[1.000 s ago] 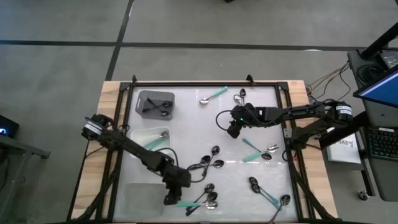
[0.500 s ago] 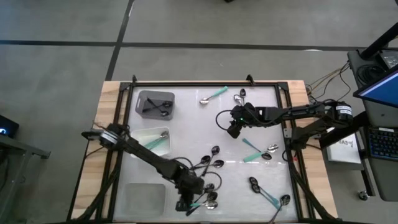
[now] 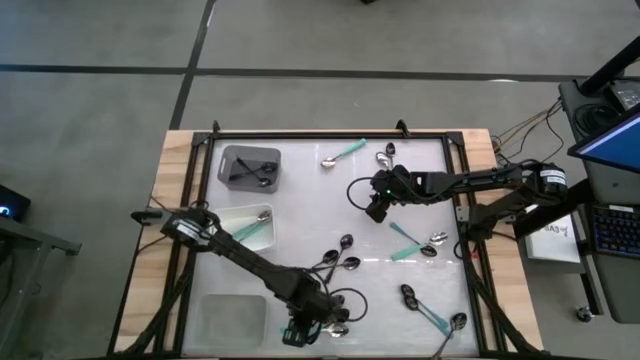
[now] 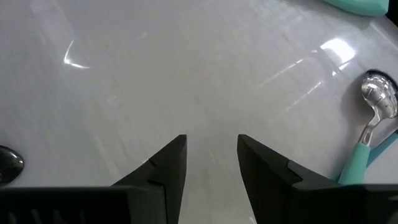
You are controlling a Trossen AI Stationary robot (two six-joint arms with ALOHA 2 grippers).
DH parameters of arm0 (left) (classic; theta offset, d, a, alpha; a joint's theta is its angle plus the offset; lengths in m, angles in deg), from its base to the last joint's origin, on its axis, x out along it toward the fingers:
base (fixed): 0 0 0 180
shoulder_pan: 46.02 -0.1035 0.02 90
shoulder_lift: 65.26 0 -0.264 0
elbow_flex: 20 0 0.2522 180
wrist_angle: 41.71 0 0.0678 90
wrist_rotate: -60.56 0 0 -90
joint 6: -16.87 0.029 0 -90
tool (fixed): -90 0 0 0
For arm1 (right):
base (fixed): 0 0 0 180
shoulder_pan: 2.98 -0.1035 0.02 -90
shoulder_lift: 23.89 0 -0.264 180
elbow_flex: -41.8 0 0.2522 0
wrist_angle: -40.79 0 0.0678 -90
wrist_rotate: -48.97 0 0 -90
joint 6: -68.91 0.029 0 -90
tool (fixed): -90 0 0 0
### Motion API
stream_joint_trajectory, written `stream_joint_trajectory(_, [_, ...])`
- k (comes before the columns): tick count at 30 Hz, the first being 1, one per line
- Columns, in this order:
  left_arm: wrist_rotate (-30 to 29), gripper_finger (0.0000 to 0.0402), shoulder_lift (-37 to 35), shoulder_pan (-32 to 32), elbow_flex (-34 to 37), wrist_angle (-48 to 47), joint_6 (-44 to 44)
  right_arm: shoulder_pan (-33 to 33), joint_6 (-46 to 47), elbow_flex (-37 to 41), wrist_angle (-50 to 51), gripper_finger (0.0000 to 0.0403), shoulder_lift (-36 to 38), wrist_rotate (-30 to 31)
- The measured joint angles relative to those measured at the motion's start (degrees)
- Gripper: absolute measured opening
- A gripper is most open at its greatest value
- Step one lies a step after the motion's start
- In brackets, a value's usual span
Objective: Sort silverware by color (type)
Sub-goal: Put the light green spoon into the white bin
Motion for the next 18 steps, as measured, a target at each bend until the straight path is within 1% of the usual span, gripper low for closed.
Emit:
stream_joint_trajectory(8, [-0.06,0.0087,-0.04,0.79,0.01,0.18,-2.82,0.0,1.49,0.0,0.0,0.0134,-0.01,0.0])
stream_joint_trajectory(15, [-0.09,0.0087,-0.09,2.77,0.01,0.21,-5.33,-0.56,3.07,0.13,0.02,0.0134,0.0,-0.02])
stream_joint_trajectory(17, [-1.19,0.0087,0.0,3.34,0.01,0.19,-5.17,-0.93,3.61,0.17,0.02,0.0134,-0.01,0.0])
stream_joint_trajectory(18, [-2.86,0.0087,0.02,3.56,0.01,0.12,-5.1,-1.19,3.64,0.17,0.02,0.0134,0.0,0.0])
